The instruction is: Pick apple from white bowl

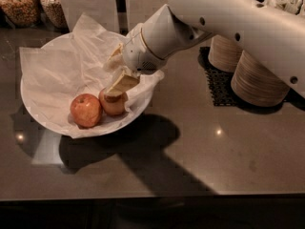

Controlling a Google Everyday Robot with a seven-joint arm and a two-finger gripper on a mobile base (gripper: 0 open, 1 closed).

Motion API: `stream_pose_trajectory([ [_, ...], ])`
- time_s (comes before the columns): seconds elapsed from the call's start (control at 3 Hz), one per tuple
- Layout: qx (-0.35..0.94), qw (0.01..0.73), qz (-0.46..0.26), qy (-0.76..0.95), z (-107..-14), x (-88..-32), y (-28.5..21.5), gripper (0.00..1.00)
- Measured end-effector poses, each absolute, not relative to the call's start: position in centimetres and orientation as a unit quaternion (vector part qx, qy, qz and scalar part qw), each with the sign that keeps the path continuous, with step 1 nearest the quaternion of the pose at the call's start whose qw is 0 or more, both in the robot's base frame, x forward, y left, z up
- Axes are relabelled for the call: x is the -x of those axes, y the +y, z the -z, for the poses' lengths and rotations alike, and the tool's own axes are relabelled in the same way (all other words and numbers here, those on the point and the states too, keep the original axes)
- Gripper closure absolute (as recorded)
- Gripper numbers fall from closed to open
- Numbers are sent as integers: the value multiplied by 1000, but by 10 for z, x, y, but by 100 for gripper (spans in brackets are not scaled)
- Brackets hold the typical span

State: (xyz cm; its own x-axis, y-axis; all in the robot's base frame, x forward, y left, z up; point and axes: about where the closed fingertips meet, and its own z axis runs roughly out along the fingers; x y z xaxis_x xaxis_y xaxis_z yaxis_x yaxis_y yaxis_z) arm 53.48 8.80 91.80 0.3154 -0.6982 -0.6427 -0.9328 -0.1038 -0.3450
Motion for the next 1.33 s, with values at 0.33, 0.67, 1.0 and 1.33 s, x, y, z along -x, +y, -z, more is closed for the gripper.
stream_pose_trajectory([
  [0.33, 725, 363, -162, 562, -918, -535, 88, 0],
  [0.67, 725, 363, -161, 562, -918, -535, 88, 0],
  [1.0, 729, 351, -146, 569, -925, -528, 92, 0],
  [1.33, 738, 315, -101, 588, -936, -509, 100, 0],
])
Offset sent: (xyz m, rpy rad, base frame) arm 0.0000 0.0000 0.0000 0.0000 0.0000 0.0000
